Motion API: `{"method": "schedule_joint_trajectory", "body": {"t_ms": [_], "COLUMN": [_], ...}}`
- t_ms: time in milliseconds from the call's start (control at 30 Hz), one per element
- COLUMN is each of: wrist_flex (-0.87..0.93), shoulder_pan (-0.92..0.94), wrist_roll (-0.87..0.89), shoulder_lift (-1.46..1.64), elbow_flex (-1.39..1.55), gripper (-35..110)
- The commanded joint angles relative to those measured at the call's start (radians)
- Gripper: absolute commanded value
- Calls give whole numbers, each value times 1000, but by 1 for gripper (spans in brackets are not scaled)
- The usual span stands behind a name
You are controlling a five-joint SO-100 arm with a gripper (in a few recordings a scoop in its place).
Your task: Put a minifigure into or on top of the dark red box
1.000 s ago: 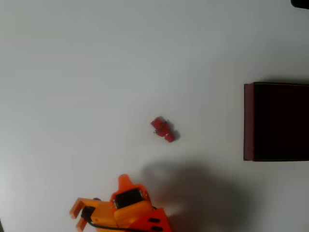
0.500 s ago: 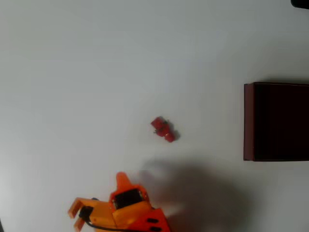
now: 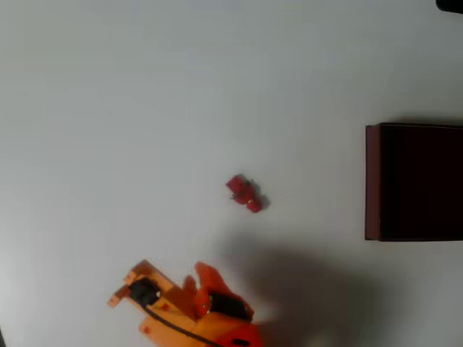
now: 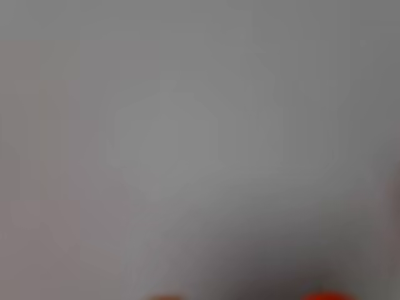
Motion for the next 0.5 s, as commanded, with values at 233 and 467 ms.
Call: {"method": "schedule_joint_trajectory", "body": {"t_ms": [233, 467], "wrist_flex": [63, 32], "shoulder_pan": [17, -12], "wrist_roll": [206, 222], "shoulder_lift": [5, 5], "elbow_flex": [-140, -166], "gripper": [9, 12]}}
